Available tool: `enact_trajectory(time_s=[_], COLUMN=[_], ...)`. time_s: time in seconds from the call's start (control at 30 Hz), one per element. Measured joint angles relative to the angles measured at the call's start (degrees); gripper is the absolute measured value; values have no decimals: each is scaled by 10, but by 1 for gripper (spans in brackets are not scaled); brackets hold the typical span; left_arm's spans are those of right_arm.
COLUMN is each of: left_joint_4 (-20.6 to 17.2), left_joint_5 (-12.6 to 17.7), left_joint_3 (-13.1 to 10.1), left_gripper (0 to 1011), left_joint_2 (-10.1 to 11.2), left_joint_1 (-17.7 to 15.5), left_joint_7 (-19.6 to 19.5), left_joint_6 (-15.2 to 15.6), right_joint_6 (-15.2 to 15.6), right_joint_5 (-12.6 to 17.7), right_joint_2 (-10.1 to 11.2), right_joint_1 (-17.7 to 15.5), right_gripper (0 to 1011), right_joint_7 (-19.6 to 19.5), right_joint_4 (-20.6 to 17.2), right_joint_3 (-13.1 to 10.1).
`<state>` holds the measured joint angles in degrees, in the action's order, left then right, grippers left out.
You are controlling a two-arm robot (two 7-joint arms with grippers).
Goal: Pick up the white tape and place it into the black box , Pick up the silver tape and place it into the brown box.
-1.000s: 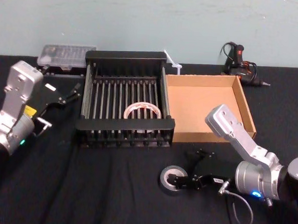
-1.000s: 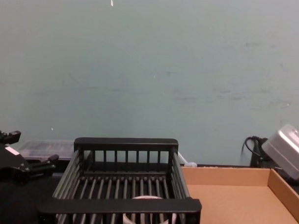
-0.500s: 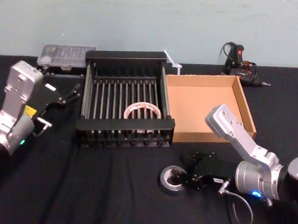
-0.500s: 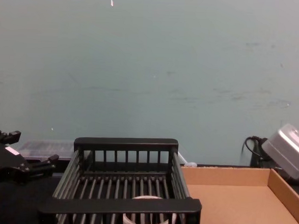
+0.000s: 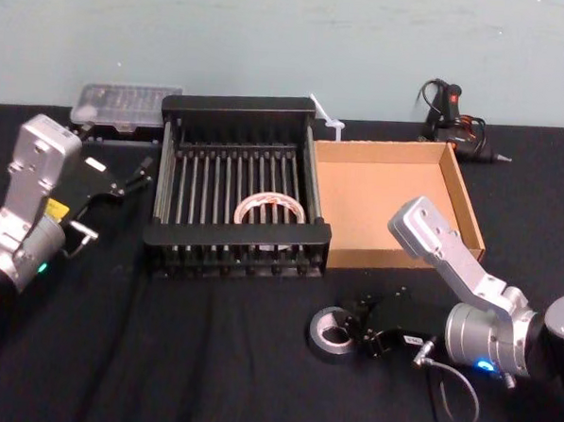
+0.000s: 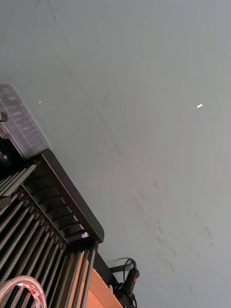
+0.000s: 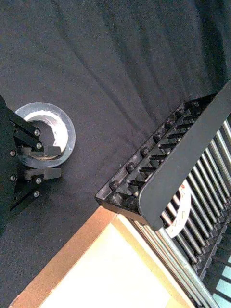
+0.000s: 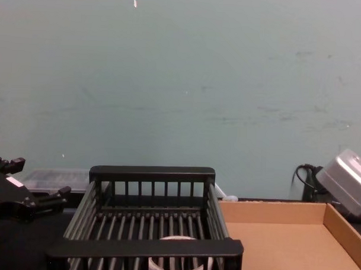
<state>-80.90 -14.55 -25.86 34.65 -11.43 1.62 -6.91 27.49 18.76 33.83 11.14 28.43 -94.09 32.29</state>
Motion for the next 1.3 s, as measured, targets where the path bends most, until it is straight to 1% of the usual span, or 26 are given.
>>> enact_trajectory(time_s=[0.57,0.7,0.97,1.3], left_joint_4=[0,0,0,0], left_joint_5=[0,0,0,0], left_joint_3=[0,0,0,0], left_gripper=[1001,1001,1001,1001], left_joint_2=[0,0,0,0], left_joint_1=[0,0,0,0], left_joint_7=[0,0,0,0], left_joint_6=[0,0,0,0], right_joint_6=[0,1,2,-3], right_joint_5=[0,4,19,36], right_joint_2=[0,1,7,9], right_joint_1=[0,-2,-8,-10], right_gripper=[157,157,157,157], right_joint_7=[0,1,-4,-31], right_joint_4=[0,-3,-12,-15], right_joint_3=[0,-5,-25,-61])
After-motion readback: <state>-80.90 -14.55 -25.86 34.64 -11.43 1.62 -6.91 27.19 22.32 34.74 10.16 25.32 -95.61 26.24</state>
